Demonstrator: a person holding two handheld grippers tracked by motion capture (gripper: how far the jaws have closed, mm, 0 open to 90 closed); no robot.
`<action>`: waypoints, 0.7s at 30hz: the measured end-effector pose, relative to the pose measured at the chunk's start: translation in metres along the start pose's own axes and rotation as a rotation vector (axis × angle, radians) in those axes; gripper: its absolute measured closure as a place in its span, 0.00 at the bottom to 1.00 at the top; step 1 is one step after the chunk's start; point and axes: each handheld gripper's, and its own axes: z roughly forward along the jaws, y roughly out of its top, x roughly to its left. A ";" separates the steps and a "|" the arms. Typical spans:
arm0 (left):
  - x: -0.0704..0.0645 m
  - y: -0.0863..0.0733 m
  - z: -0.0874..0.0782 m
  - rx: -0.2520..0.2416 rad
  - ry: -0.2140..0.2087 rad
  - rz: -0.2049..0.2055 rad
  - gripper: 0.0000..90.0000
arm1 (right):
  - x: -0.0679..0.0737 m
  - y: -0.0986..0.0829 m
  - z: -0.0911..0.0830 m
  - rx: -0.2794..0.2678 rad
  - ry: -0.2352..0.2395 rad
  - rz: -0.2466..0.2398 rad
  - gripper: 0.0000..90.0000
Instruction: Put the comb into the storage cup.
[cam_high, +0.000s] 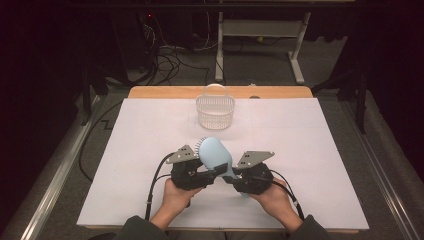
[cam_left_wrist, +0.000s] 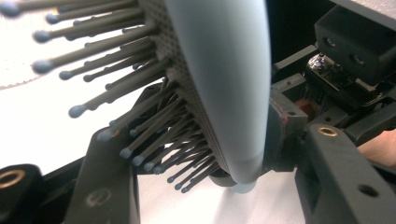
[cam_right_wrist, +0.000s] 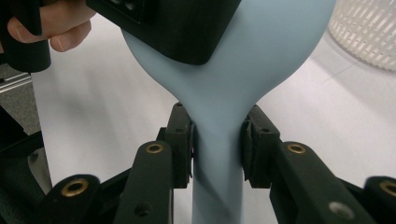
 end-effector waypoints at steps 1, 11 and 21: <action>0.000 0.000 0.000 0.000 0.000 0.002 0.54 | 0.000 0.000 0.000 -0.001 0.003 0.001 0.76; -0.004 0.003 -0.002 -0.006 -0.007 0.007 0.56 | 0.000 0.000 0.000 -0.014 0.013 0.006 0.76; -0.004 0.004 -0.004 -0.012 -0.012 0.005 0.57 | 0.000 0.001 -0.001 -0.024 0.030 0.013 0.75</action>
